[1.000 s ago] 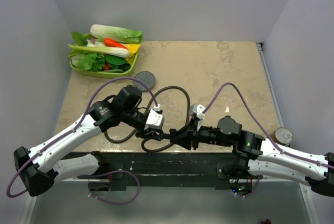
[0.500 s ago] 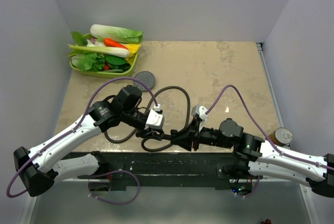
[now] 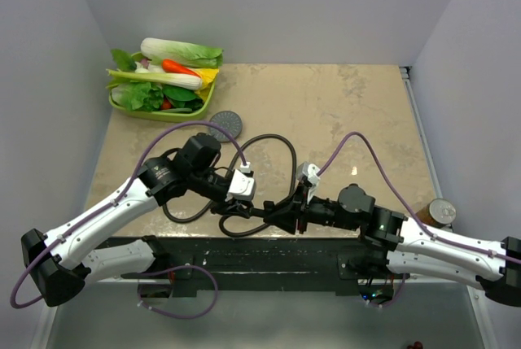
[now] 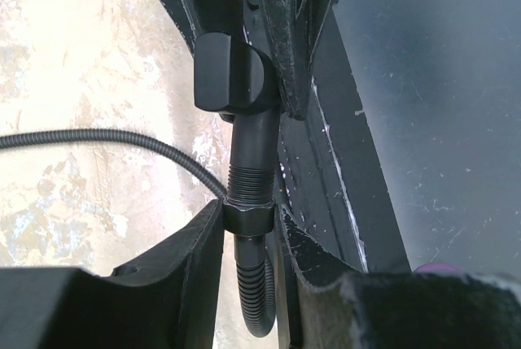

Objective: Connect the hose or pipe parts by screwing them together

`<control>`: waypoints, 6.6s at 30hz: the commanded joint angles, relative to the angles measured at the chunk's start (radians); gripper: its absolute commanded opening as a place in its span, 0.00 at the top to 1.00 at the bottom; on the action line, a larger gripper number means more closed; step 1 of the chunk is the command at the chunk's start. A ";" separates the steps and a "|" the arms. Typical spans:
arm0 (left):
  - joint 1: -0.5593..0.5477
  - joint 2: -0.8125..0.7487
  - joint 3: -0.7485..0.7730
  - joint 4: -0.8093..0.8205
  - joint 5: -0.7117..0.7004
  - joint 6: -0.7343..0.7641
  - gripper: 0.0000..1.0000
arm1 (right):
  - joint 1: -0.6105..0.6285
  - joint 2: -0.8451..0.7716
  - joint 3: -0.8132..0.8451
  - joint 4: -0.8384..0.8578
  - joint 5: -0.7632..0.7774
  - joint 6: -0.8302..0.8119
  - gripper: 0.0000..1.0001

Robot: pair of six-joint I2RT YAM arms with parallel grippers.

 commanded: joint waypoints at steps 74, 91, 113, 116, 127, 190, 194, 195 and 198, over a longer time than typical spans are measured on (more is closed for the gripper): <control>-0.031 -0.005 0.002 0.091 -0.029 0.048 1.00 | -0.017 0.053 -0.216 0.446 0.103 0.450 1.00; -0.029 -0.014 0.009 0.086 -0.040 0.061 1.00 | -0.017 0.125 -0.312 0.630 0.135 0.700 1.00; -0.024 -0.043 0.042 0.083 -0.043 0.069 1.00 | -0.017 0.407 -0.338 0.979 0.130 1.172 1.00; -0.024 -0.044 0.042 0.080 -0.048 0.078 1.00 | -0.017 0.458 -0.355 1.059 0.130 1.296 1.00; -0.021 -0.051 0.035 0.071 -0.063 0.103 1.00 | 0.000 0.774 -0.354 1.472 0.126 1.550 1.00; 0.169 -0.075 -0.305 1.768 0.463 -1.710 1.00 | 0.064 0.065 0.715 -0.488 0.012 -0.944 1.00; 0.186 -0.074 -0.283 1.786 0.420 -1.741 1.00 | 0.064 0.058 0.703 -0.450 -0.040 -0.944 1.00; 0.207 -0.075 -0.281 1.784 0.399 -1.746 1.00 | 0.064 0.058 0.706 -0.447 -0.049 -0.948 1.00; 0.233 -0.078 -0.286 1.791 0.375 -1.755 1.00 | 0.064 0.067 0.723 -0.471 -0.083 -0.960 1.00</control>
